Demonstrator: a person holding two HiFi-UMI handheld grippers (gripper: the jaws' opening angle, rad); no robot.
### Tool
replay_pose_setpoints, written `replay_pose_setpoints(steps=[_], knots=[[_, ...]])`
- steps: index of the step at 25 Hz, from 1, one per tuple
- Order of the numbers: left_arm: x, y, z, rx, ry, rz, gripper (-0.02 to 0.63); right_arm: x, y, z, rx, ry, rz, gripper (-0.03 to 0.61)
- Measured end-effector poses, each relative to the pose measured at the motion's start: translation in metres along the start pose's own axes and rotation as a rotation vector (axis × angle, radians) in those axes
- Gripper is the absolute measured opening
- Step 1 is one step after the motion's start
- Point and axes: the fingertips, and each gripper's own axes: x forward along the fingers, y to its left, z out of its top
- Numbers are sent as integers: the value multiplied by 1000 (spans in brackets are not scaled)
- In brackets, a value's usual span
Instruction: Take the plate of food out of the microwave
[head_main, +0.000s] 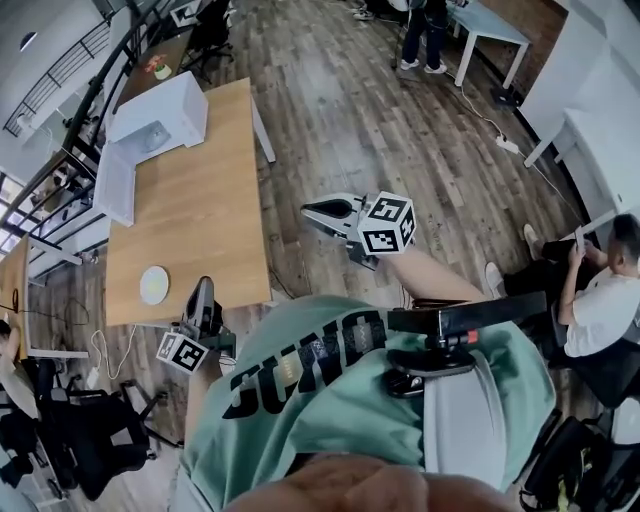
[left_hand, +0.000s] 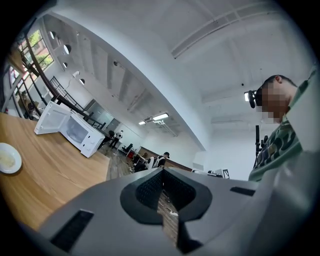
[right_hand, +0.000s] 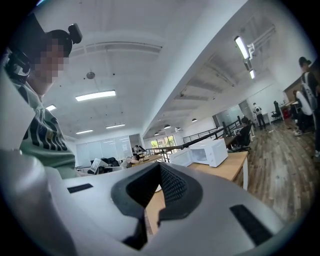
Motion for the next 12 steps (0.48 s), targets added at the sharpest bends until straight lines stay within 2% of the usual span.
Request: replay_pose_setpoints(steps=[12], knots=[[-2,-10,3,-2,-33,19,5,-5,-3,4,-8,7,29,6]])
